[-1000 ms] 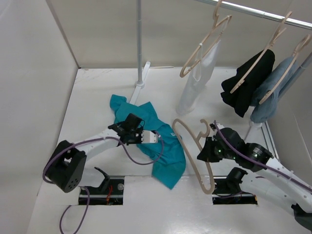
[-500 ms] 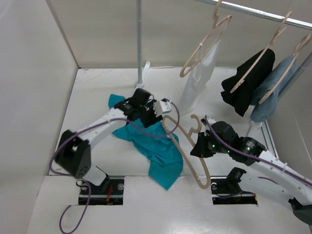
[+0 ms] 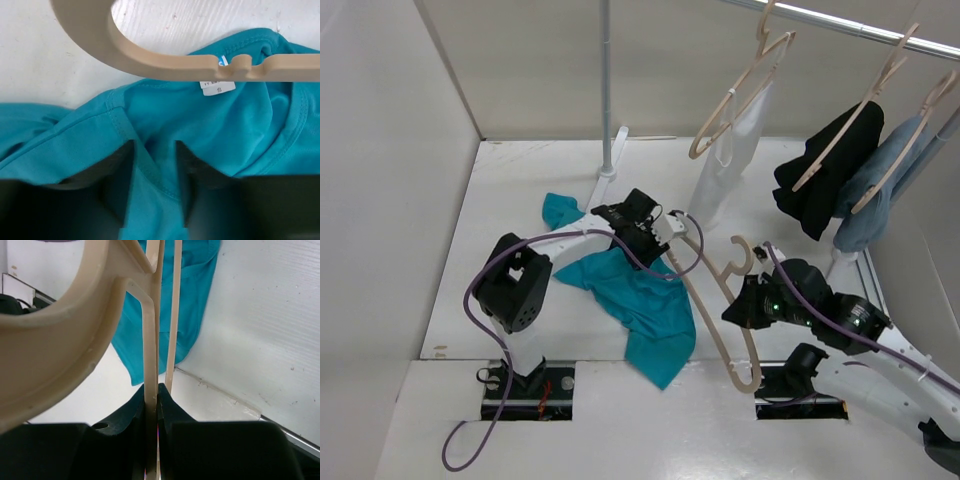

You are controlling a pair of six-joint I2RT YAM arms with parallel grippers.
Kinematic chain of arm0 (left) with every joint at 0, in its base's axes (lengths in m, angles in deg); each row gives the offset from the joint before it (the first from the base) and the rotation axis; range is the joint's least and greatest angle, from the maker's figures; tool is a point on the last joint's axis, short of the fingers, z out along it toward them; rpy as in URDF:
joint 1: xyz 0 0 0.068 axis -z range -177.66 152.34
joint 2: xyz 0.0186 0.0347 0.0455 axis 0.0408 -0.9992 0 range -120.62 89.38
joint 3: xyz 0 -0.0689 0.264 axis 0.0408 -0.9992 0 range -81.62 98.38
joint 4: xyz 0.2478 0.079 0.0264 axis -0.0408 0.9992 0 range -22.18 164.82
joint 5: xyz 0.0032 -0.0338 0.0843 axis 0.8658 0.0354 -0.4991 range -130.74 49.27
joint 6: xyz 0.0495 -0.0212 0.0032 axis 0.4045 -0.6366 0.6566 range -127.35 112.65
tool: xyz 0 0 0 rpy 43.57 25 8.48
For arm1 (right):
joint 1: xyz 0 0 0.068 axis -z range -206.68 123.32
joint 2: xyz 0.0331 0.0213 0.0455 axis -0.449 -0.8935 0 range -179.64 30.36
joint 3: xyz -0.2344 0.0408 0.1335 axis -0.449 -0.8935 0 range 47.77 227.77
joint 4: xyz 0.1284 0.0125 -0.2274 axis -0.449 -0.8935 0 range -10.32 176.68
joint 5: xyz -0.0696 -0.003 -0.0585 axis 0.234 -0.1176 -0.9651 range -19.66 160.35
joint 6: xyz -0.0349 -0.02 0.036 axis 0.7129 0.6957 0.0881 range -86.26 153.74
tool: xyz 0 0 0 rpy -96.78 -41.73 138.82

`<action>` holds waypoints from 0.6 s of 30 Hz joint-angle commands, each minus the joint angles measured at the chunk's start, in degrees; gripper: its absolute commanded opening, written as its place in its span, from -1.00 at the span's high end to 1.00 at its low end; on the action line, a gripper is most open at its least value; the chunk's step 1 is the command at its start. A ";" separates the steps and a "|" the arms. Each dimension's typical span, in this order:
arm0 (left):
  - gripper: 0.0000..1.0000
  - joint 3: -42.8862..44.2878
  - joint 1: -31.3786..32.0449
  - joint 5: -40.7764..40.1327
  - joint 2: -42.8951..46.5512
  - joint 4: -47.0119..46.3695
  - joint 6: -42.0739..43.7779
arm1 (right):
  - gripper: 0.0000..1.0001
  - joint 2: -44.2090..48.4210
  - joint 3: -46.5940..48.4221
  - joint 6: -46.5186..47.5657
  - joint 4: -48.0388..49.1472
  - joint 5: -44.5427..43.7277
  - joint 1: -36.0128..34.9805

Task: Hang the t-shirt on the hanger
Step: Place tshirt on hanger

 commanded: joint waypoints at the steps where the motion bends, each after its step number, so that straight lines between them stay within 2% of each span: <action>1: 0.41 -0.59 0.41 -4.48 1.02 -1.70 -1.36 | 1.00 1.12 0.53 -1.46 0.76 -1.23 0.31; 3: 0.52 -1.29 0.41 -5.54 1.01 -2.41 0.21 | 1.00 0.59 0.53 -0.93 1.38 -0.01 0.31; 6: 0.52 -2.43 0.41 -7.38 1.01 -2.41 0.84 | 1.00 -1.51 0.53 0.56 1.91 1.14 0.31; 8: 0.39 -3.04 0.41 -8.53 0.40 -2.93 0.84 | 1.00 -1.51 1.22 0.57 1.91 1.14 0.31; 9: 0.24 -3.05 0.41 -9.05 0.40 -2.94 0.84 | 1.00 -1.51 1.23 1.09 1.91 0.45 0.31; 12: 0.20 -3.66 0.94 -8.53 0.40 -3.64 0.84 | 1.00 -1.51 1.23 1.09 1.91 0.44 0.31; 15: 0.35 -3.66 0.94 -8.53 -0.13 -4.17 0.22 | 1.00 -1.51 0.61 1.09 3.14 1.05 0.31; 16: 0.48 -3.66 0.94 -8.53 -0.74 -4.17 0.22 | 1.00 -2.04 0.01 1.09 3.14 1.66 0.31; 17: 0.72 -3.14 0.94 -8.53 -0.74 -4.17 0.22 | 1.00 -2.04 0.00 1.09 3.14 1.67 0.31; 18: 0.82 -3.14 0.94 -8.53 -0.74 -3.65 0.22 | 1.00 -2.04 0.00 1.09 3.14 1.67 0.31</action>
